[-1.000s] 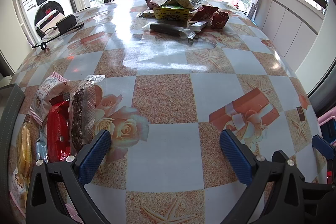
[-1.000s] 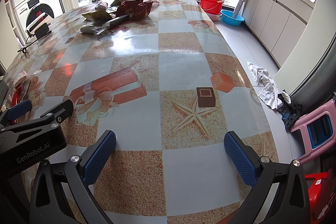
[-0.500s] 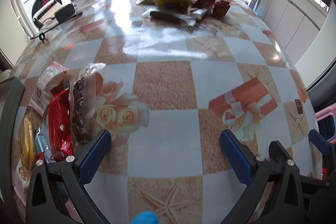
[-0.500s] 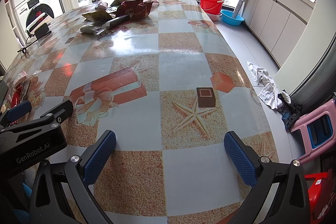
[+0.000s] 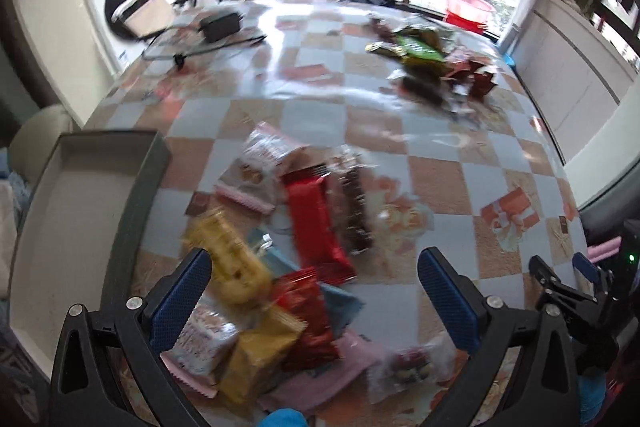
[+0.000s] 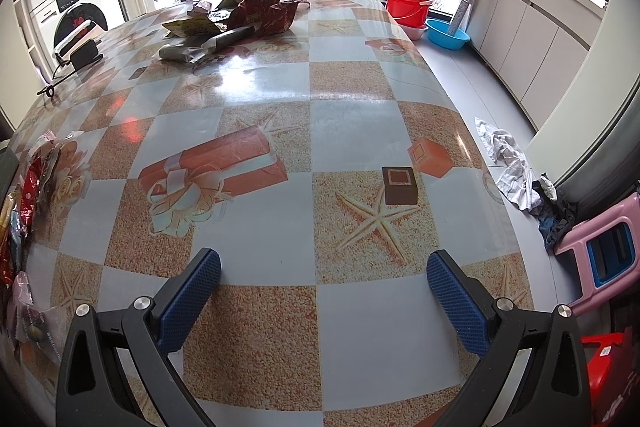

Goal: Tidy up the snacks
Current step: 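Grasp the yellow cake bar from the snack pile with the left gripper, then carry the yellow cake bar with the left gripper while the right gripper carries a candy pack to the tray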

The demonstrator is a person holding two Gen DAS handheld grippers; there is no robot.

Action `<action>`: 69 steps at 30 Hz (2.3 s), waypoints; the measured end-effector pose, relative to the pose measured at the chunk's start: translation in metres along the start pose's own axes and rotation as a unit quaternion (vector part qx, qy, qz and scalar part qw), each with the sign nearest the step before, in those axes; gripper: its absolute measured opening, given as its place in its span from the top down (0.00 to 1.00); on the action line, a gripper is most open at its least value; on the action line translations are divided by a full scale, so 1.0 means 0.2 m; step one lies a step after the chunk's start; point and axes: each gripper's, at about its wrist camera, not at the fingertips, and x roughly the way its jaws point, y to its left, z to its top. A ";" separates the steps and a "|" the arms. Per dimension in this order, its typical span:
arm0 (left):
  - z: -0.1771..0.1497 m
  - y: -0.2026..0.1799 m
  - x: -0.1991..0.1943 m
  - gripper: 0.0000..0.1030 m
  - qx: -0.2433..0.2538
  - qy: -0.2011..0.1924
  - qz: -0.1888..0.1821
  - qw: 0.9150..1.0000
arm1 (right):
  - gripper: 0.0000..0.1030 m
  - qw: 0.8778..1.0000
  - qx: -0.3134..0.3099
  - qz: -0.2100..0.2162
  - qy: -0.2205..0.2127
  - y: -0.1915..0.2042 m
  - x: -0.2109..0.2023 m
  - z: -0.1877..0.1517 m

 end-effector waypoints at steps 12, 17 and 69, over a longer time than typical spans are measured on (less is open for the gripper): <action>-0.06 0.26 0.30 0.00 -0.107 0.096 -0.007 0.990 | 0.00 0.985 -0.059 0.160 0.036 0.33 -0.19 0.03; -0.05 0.26 0.32 0.00 -0.092 0.094 0.010 0.991 | 0.00 0.943 -0.273 0.192 0.009 0.73 -0.34 -0.13; -0.24 0.93 -0.36 0.62 -0.097 -0.065 0.017 0.993 | 0.71 0.928 -0.177 0.316 0.087 1.31 -0.38 0.10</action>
